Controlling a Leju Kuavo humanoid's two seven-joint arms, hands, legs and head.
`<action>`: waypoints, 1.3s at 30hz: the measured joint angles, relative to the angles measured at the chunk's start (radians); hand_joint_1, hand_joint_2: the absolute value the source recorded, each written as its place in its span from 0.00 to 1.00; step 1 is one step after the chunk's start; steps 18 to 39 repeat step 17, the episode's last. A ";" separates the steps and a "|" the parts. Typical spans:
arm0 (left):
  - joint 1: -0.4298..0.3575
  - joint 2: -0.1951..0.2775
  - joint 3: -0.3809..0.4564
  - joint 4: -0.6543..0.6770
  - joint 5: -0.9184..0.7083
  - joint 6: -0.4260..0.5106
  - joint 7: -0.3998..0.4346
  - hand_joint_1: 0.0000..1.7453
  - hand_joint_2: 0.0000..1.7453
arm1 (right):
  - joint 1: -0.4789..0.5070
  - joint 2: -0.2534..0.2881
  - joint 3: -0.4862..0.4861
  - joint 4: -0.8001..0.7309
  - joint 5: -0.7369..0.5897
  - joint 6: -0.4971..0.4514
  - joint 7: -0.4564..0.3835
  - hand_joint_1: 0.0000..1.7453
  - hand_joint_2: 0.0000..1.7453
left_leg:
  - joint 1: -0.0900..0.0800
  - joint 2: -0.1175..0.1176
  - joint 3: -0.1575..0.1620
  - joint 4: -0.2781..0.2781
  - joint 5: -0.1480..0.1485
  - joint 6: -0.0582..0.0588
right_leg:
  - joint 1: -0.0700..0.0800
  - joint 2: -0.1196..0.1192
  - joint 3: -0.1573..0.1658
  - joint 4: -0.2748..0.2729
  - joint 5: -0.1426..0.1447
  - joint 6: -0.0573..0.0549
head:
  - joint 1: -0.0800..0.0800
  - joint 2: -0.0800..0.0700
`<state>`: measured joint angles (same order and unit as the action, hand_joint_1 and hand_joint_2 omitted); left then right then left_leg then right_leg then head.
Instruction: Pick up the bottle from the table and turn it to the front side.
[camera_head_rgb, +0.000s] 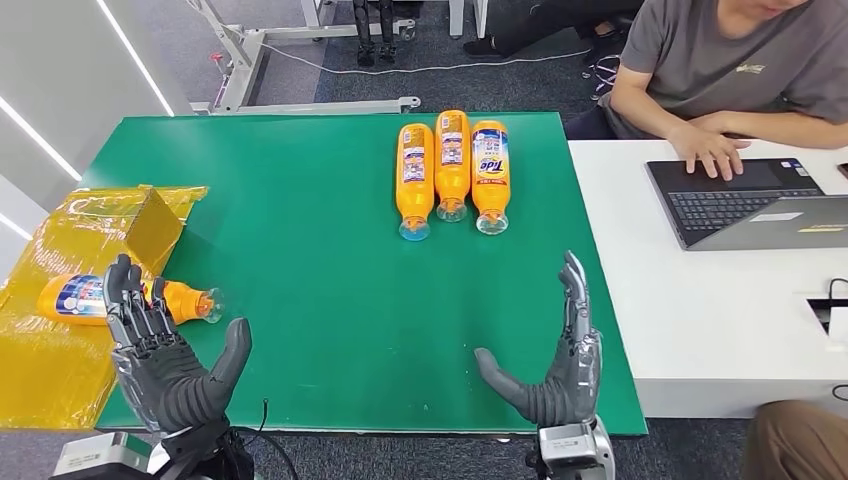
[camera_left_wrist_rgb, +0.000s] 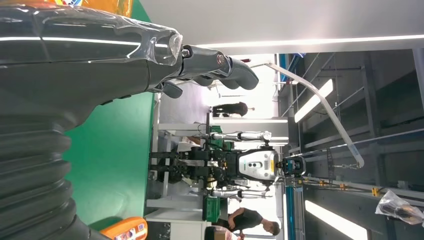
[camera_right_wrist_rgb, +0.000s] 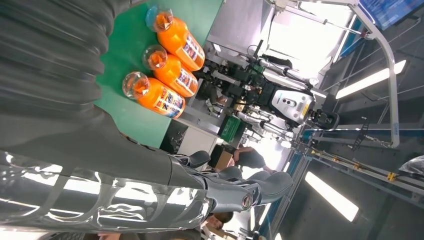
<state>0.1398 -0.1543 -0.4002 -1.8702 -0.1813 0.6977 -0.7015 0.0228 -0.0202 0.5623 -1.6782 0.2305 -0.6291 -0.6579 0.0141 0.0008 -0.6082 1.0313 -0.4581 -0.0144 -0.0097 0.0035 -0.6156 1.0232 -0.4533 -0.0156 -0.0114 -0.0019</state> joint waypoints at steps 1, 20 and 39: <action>0.000 0.000 0.000 0.000 0.000 0.000 0.000 0.00 1.00 | 0.003 0.000 -0.002 -0.002 0.000 0.000 0.000 0.00 1.00 | 0.000 0.000 0.000 0.000 0.000 0.000 | 0.000 0.000 0.000 0.000 0.000 0.000 | 0.000 0.000; -0.004 0.001 0.006 0.000 0.002 0.000 0.000 0.00 1.00 | 0.021 0.000 -0.010 -0.013 0.012 0.000 0.013 0.00 1.00 | 0.000 0.000 0.000 0.000 0.000 0.000 | 0.000 0.000 0.000 0.000 0.000 0.000 | 0.000 0.000; -0.004 0.001 0.006 0.000 0.002 0.000 0.000 0.00 1.00 | 0.021 0.000 -0.010 -0.013 0.012 0.000 0.013 0.00 1.00 | 0.000 0.000 0.000 0.000 0.000 0.000 | 0.000 0.000 0.000 0.000 0.000 0.000 | 0.000 0.000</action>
